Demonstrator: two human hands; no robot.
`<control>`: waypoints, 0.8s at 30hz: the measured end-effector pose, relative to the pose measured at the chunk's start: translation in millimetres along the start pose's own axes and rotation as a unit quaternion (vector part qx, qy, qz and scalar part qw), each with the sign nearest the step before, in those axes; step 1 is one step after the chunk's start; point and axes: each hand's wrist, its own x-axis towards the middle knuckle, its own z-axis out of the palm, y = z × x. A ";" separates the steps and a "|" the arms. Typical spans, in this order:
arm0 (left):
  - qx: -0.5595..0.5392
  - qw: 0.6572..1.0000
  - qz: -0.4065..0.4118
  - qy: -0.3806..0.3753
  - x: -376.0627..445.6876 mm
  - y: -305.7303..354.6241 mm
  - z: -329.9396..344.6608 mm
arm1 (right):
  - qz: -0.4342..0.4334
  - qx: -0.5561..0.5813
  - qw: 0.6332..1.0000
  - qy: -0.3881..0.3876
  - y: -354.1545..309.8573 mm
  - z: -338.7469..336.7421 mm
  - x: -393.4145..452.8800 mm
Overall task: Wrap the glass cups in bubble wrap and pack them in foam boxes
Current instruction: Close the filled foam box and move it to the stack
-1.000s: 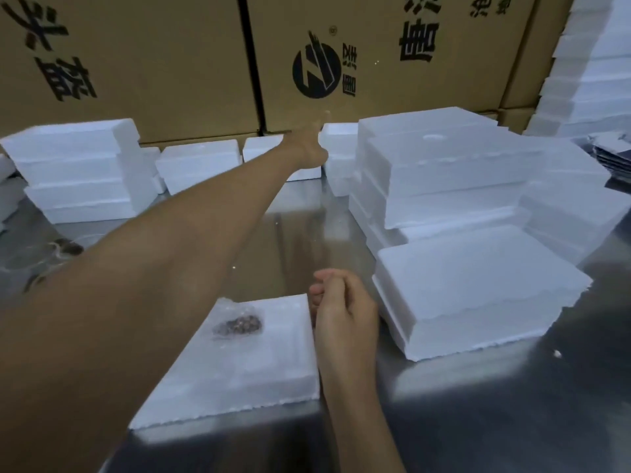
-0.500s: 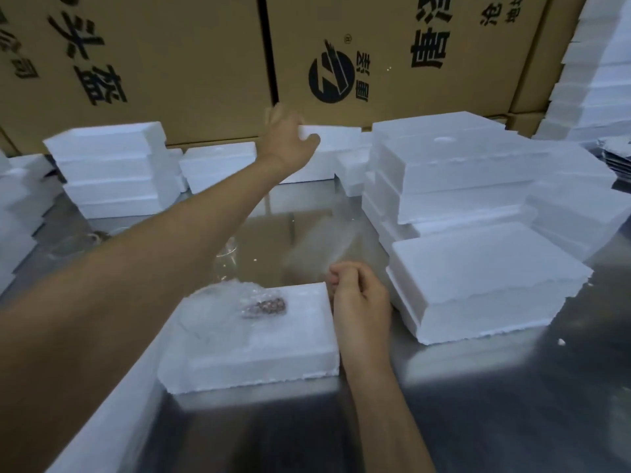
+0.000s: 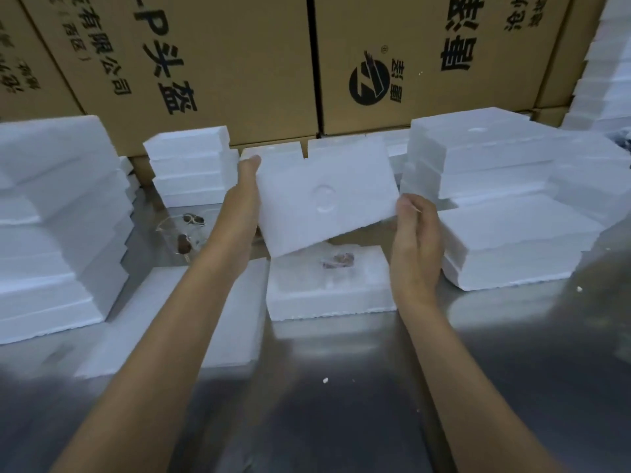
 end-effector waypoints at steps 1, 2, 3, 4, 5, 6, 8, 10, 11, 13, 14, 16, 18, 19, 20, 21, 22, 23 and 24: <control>-0.008 1.000 -0.020 -0.021 -4.8 -2.9 -3.7 | -0.022 -0.009 1.000 0.006 -2.3 1.2 -3.6; -0.014 0.998 -0.032 -0.045 -9.7 -5.4 -6.7 | -0.034 -0.018 0.999 0.014 -4.1 2.2 -6.9; -0.021 0.997 -0.040 -0.069 -14.7 -7.4 -8.7 | -0.037 -0.032 0.998 0.025 -5.8 3.3 -9.3; -0.025 0.995 -0.042 -0.085 -18.4 -10.5 -11.0 | -0.035 -0.051 0.997 0.037 -6.8 3.8 -10.8; -0.025 0.995 -0.041 -0.088 -20.5 -13.3 -12.9 | -0.030 -0.076 0.996 0.047 -7.7 3.8 -11.2; -0.022 0.996 -0.036 -0.083 -21.7 -16.9 -14.6 | -0.024 -0.105 0.993 0.053 -8.4 3.4 -11.3; -0.013 0.997 -0.030 -0.071 -23.6 -27.0 -17.2 | -0.013 -0.161 0.986 0.051 -9.5 1.5 -10.5; 0.000 0.997 -0.048 -0.068 -24.4 -37.9 -19.3 | -0.002 -0.203 0.978 0.043 -9.9 -0.3 -9.0; 0.009 0.995 -0.059 -0.073 -24.1 -42.5 -20.1 | 0.005 -0.223 0.974 0.039 -9.8 -1.3 -7.9; 0.010 0.992 -0.081 -0.096 -22.3 -49.2 -21.1 | 0.020 -0.271 0.962 0.028 -9.1 -3.7 -5.9; 0.003 0.991 -0.091 -0.101 -21.0 -50.7 -21.1 | 0.025 -0.295 0.955 0.021 -8.5 -5.0 -5.0; -0.002 0.990 -0.105 -0.095 -17.9 -53.0 -20.2 | 0.022 -0.327 0.945 0.011 -6.4 -6.9 -4.4; -0.004 0.990 -0.107 -0.094 -16.2 -56.0 -18.9 | 0.010 -0.337 0.941 0.005 -3.4 -7.5 -4.7; -0.005 0.990 -0.109 -0.093 -15.5 -56.8 -18.3 | 0.004 -0.339 0.941 0.000 -1.7 -7.6 -4.7; -0.004 0.989 -0.113 -0.091 -14.8 -57.3 -18.1 | -0.001 -0.341 0.940 -0.004 -0.3 -7.6 -4.7; -0.002 0.989 -0.114 -0.091 -13.9 -58.0 -18.1 | -0.005 -0.342 0.940 -0.009 1.1 -7.7 -4.5; 0.000 0.989 -0.115 -0.092 -13.1 -58.5 -18.3 | -0.008 -0.342 0.940 -0.012 2.0 -7.9 -4.4; 0.003 0.989 -0.114 -0.094 -12.6 -59.1 -18.5 | -0.008 -0.339 0.940 -0.016 2.6 -7.7 -4.5; 0.005 0.989 -0.112 -0.095 -12.3 -59.3 -18.8 | -0.006 -0.332 0.943 -0.021 3.1 -7.8 -5.0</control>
